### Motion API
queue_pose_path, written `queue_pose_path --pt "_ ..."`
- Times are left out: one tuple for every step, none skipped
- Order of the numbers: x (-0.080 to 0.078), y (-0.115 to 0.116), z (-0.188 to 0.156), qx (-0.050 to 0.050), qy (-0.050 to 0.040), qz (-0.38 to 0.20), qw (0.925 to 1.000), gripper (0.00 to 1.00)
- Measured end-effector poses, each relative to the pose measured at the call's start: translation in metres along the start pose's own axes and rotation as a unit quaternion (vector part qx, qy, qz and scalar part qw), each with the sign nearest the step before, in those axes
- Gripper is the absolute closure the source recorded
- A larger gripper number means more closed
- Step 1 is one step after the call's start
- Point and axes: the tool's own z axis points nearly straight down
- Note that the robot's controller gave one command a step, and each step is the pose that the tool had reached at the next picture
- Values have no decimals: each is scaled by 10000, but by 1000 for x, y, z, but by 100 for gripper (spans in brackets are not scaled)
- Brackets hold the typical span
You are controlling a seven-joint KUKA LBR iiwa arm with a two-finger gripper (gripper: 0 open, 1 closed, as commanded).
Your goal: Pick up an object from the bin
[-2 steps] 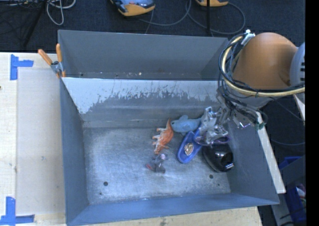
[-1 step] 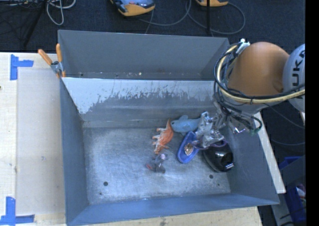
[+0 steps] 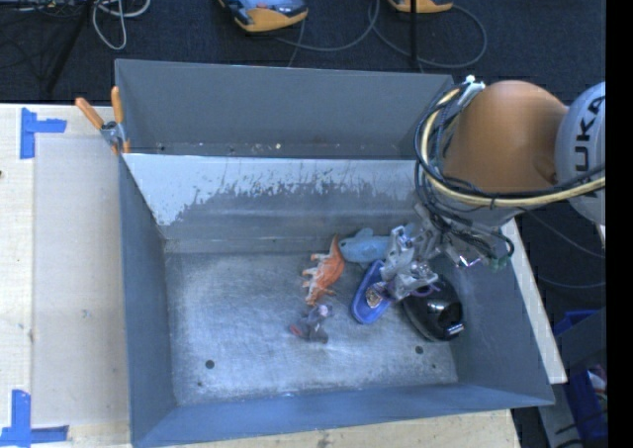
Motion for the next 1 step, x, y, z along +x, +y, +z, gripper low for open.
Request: queue_pose_path --pt "-8 -18 18 69 -113 -92 9999 100"
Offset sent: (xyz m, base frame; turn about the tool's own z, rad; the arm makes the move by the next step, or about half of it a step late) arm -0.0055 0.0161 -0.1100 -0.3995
